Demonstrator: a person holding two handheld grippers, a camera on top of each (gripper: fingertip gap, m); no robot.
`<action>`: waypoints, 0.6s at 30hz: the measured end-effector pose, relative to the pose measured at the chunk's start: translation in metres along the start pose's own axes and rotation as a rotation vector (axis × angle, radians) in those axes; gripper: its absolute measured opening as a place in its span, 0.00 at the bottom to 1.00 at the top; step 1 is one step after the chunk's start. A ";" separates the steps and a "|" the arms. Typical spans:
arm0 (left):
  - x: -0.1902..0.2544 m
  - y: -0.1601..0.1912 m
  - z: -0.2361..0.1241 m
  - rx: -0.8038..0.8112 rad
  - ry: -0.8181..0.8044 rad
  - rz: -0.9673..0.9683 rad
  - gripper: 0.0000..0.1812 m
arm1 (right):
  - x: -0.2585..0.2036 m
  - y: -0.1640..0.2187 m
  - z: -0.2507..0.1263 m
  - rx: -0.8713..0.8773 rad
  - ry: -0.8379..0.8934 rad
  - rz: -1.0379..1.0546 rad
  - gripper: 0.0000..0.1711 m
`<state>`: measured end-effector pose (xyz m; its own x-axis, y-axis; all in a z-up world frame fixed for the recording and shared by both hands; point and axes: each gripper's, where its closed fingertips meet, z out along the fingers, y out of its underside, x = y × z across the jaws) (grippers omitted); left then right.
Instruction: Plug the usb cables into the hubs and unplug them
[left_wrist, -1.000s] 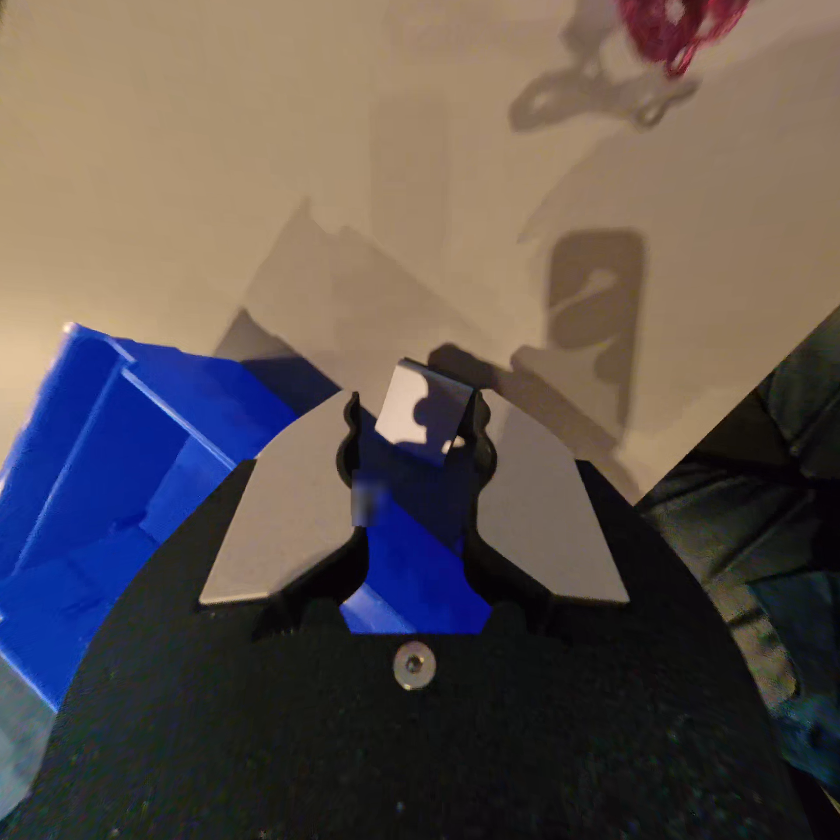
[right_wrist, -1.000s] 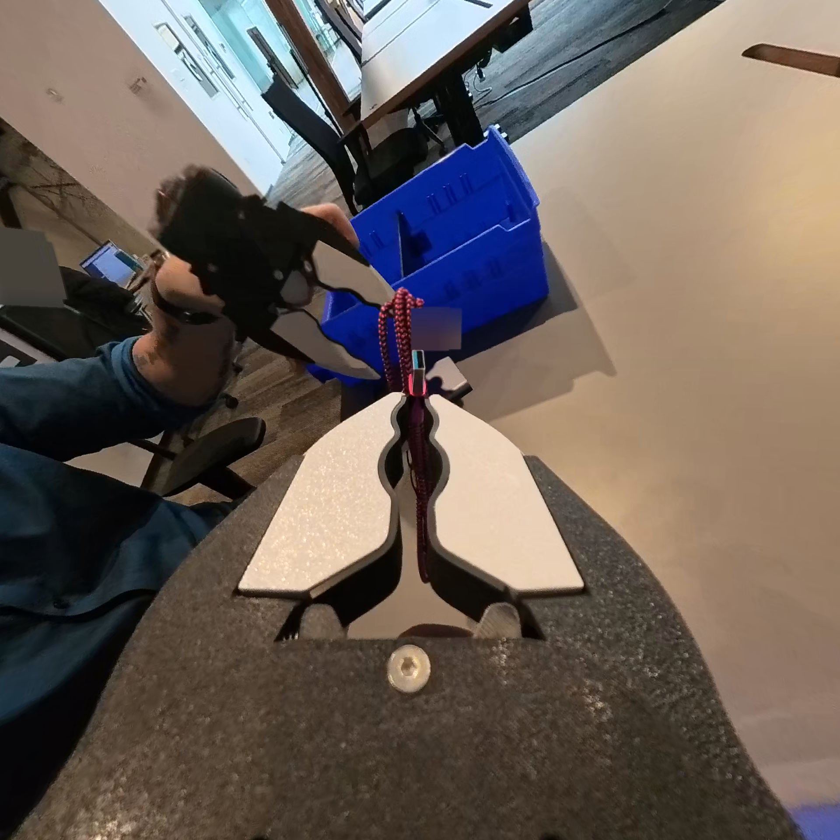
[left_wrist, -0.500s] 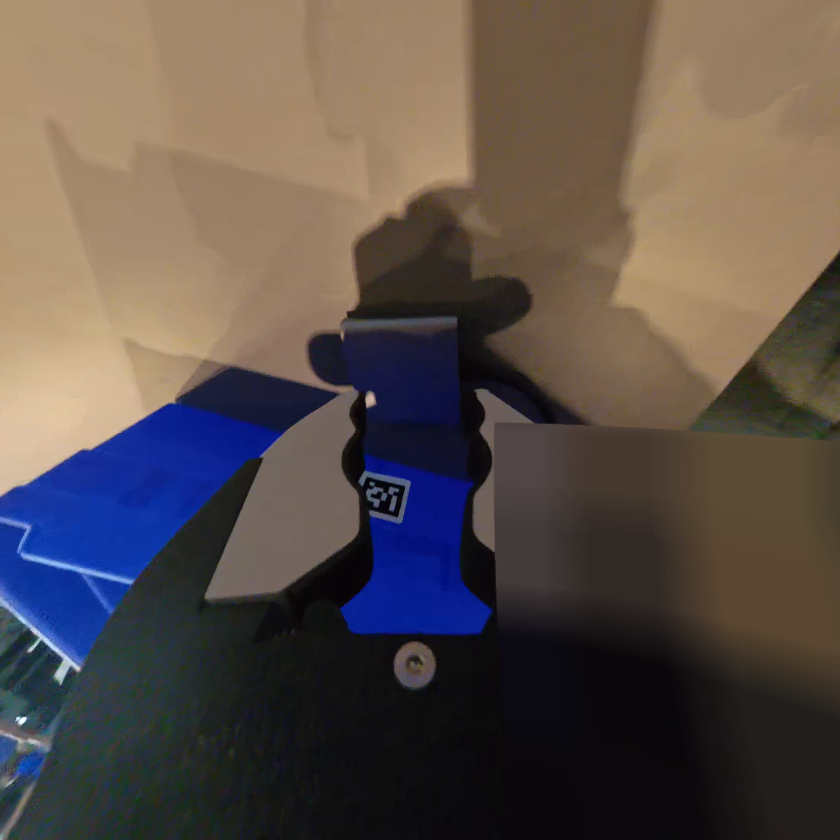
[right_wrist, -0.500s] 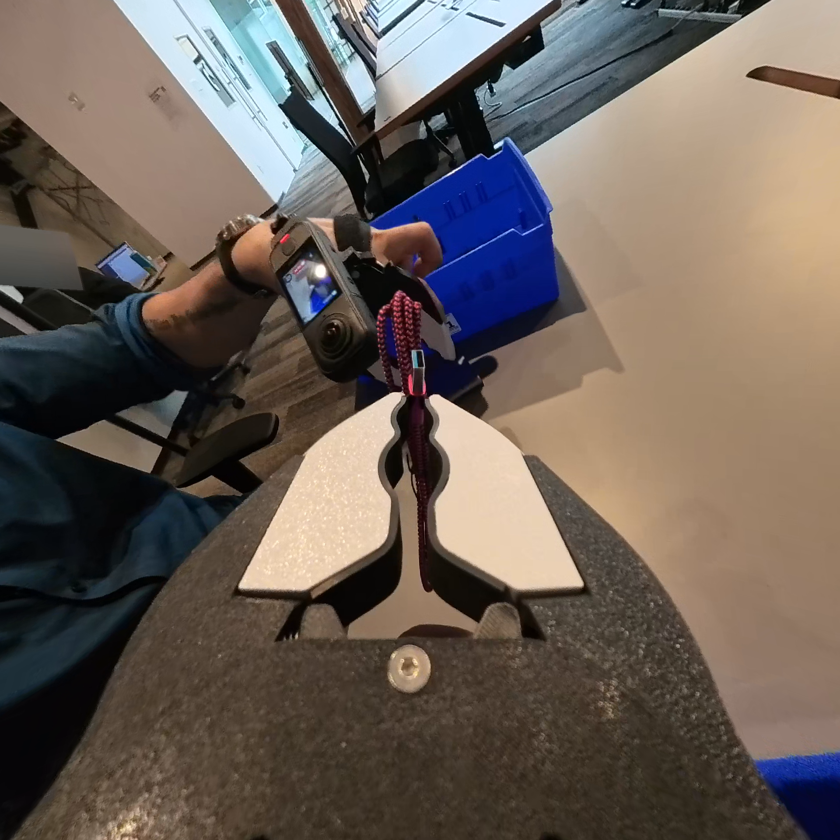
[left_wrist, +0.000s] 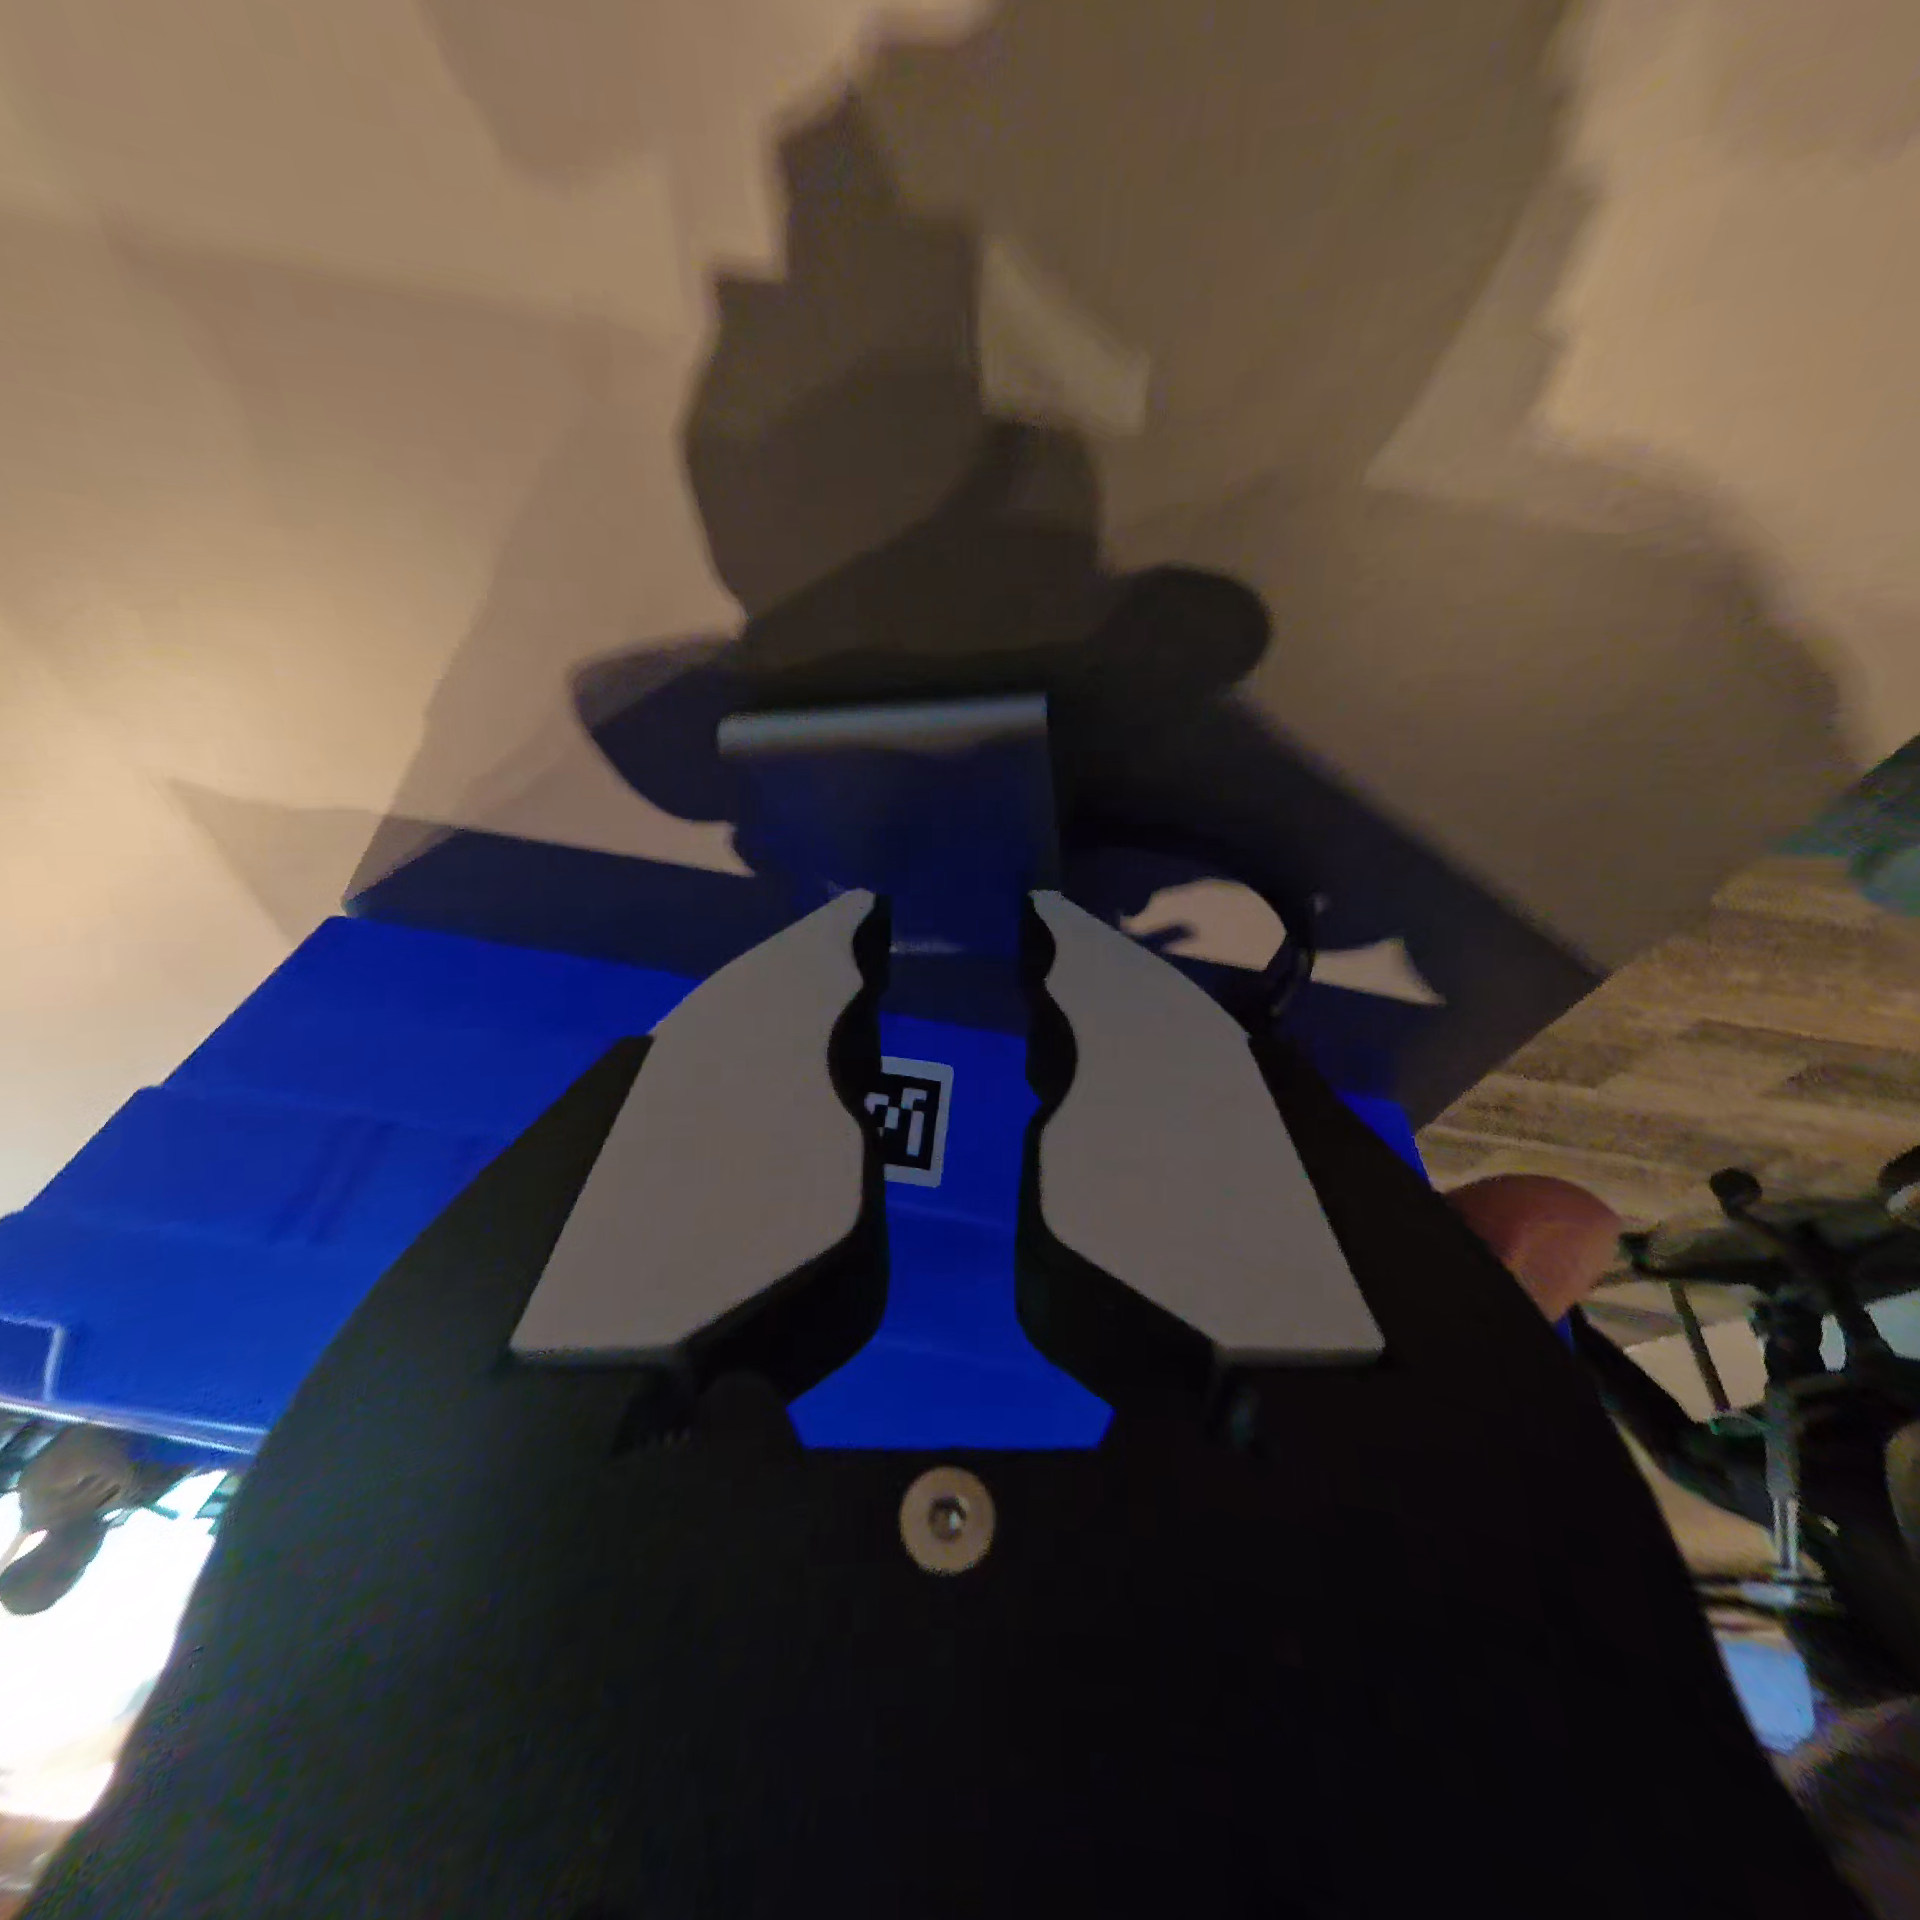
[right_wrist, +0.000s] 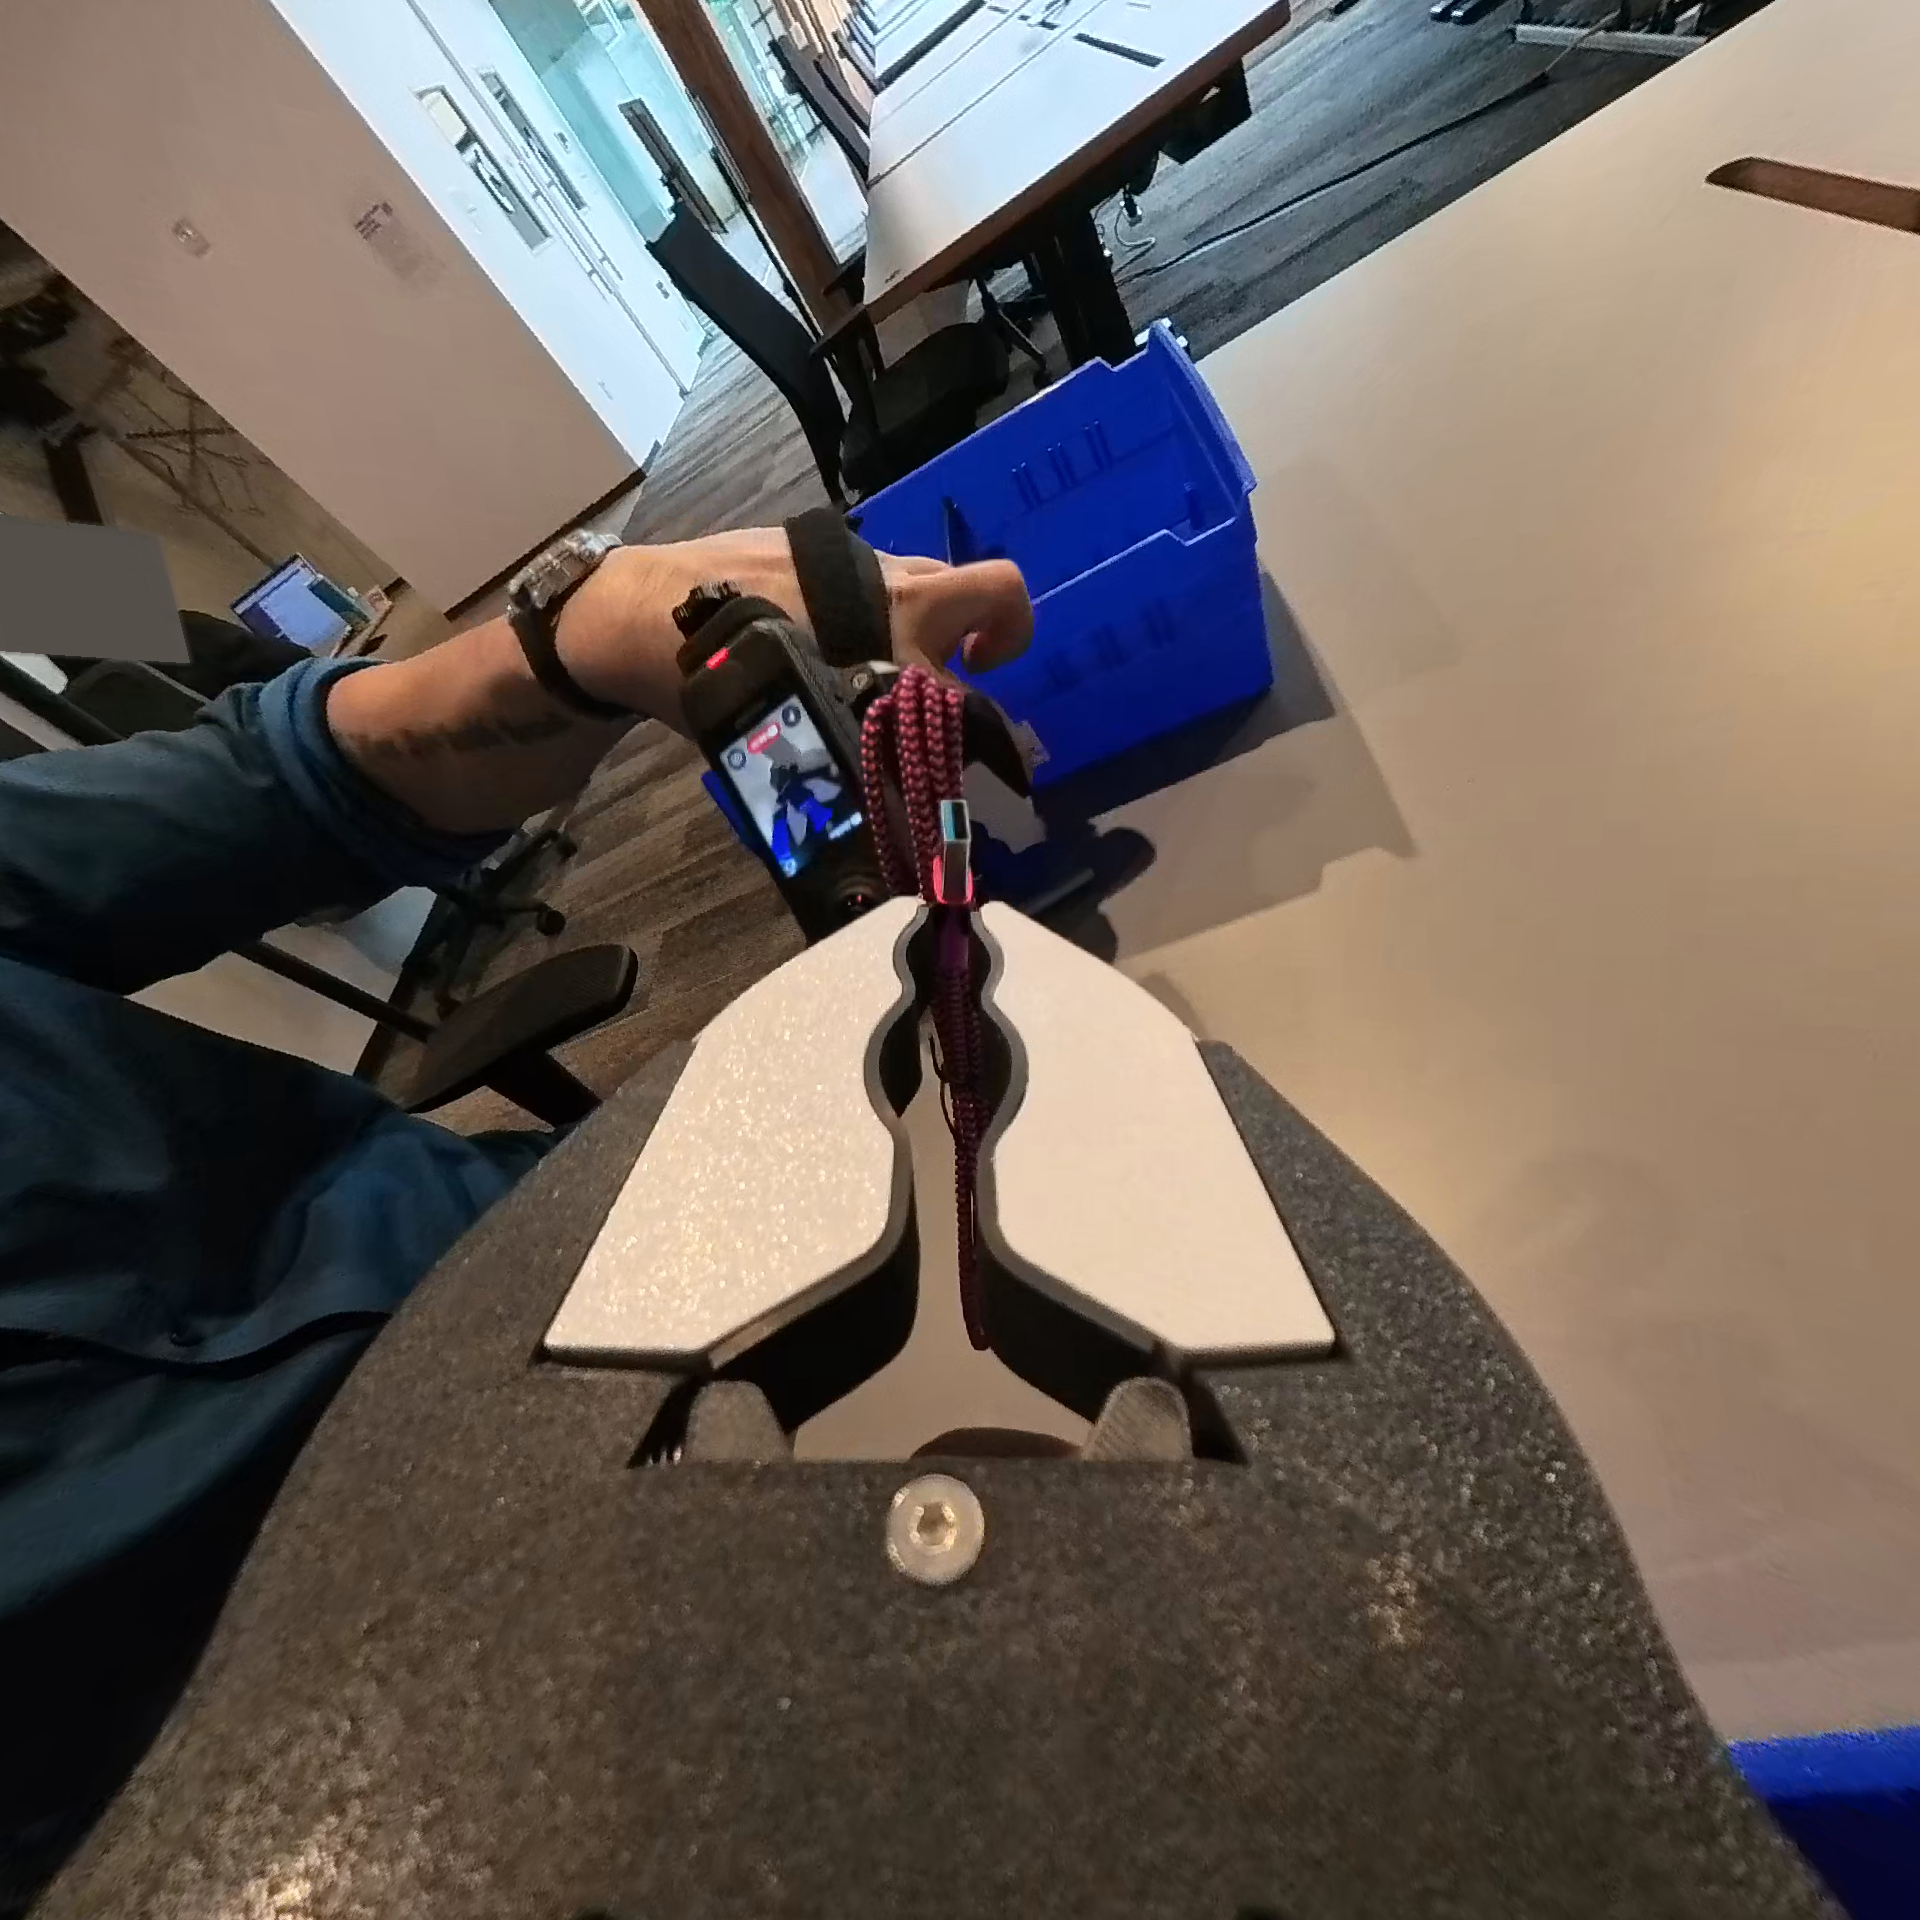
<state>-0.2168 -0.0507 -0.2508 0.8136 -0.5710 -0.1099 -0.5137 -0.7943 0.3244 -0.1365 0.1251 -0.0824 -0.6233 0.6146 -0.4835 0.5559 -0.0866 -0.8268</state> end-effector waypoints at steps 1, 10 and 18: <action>0.001 -0.001 0.000 -0.012 -0.004 0.013 0.12 | 0.000 -0.001 -0.001 0.005 0.000 0.001 0.03; 0.003 -0.019 -0.006 0.002 0.011 0.046 0.07 | -0.006 -0.007 -0.006 0.015 0.002 -0.013 0.02; -0.001 -0.048 -0.003 0.096 0.023 0.031 0.08 | -0.012 -0.014 -0.014 0.039 0.009 -0.025 0.03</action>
<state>-0.1921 -0.0118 -0.2629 0.8025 -0.5913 -0.0795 -0.5612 -0.7934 0.2359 -0.1291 0.1305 -0.0610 -0.6317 0.6240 -0.4601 0.5180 -0.1018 -0.8493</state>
